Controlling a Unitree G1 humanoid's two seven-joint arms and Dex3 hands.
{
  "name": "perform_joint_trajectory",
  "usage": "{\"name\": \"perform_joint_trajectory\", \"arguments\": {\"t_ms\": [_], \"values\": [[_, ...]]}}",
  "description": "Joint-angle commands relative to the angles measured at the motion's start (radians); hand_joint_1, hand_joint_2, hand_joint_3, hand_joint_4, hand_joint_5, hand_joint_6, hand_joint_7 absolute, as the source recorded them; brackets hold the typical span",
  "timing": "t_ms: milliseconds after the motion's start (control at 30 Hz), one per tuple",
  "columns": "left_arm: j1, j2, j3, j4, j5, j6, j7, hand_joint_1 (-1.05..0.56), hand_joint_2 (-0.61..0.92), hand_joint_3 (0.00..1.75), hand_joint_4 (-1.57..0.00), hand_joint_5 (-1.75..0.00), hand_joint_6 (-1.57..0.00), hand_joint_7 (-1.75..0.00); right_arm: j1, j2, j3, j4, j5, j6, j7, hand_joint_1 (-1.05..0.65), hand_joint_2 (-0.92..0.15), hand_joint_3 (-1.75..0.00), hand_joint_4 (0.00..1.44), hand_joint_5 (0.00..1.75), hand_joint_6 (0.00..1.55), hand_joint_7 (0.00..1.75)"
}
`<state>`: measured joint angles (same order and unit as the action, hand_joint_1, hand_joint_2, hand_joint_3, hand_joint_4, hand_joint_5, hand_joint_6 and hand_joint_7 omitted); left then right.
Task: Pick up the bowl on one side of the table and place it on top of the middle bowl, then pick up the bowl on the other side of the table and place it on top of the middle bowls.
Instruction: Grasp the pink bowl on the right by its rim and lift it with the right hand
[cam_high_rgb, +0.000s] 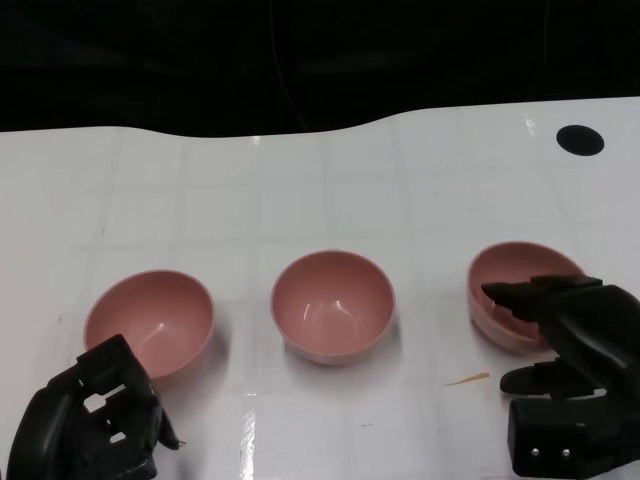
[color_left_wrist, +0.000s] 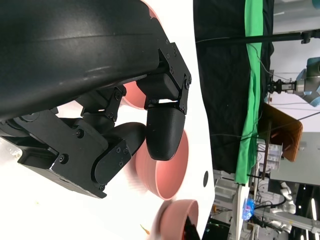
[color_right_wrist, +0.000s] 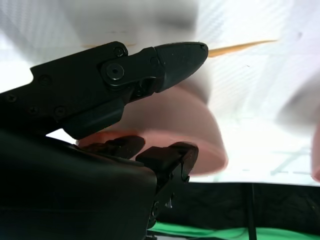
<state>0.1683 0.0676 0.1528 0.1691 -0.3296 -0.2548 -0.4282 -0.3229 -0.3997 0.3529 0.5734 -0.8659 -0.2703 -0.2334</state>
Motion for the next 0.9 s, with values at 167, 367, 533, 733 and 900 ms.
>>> {"name": "perform_joint_trajectory", "arguments": {"t_ms": [167, 367, 533, 733, 900], "values": [[0.015, 0.007, 0.006, -0.033, 0.003, 0.012, 0.017, -0.04, 0.53, 1.28, -0.81, -1.75, -0.72, -1.69, -0.084, 0.012, 0.055, 0.174, 0.016, -0.060, -0.105, -0.89, -0.92, -0.13, 0.55, 0.06, 0.54, 0.04], [0.016, 0.006, 0.007, -0.034, 0.004, 0.013, 0.017, -0.04, 0.54, 1.28, -0.81, -1.75, -0.72, -1.70, -0.102, 0.009, 0.076, 0.207, 0.026, -0.070, -0.130, -0.89, -0.92, -0.14, 0.55, 0.05, 0.55, 0.03], [0.021, 0.004, 0.005, -0.048, -0.001, 0.029, 0.019, -0.06, 0.54, 1.26, -0.80, -1.75, -0.71, -1.71, -0.145, 0.027, 0.114, 0.347, 0.037, -0.147, -0.186, -0.73, -0.92, -0.16, 0.65, 0.06, 0.70, 0.05], [0.017, 0.001, 0.005, -0.044, 0.006, 0.023, 0.022, -0.05, 0.55, 1.25, -0.79, -1.75, -0.70, -1.71, -0.165, 0.048, 0.124, 0.457, 0.078, -0.284, -0.307, -0.10, -0.92, -0.25, 0.81, 1.59, 1.17, 0.47], [0.012, -0.002, 0.005, -0.038, 0.013, 0.016, 0.029, -0.04, 0.55, 1.25, -0.81, -1.75, -0.71, -1.71, -0.176, 0.045, 0.143, 0.484, 0.088, -0.336, -0.339, -0.12, -0.91, -0.39, 0.77, 1.74, 0.62, 1.66]]}}
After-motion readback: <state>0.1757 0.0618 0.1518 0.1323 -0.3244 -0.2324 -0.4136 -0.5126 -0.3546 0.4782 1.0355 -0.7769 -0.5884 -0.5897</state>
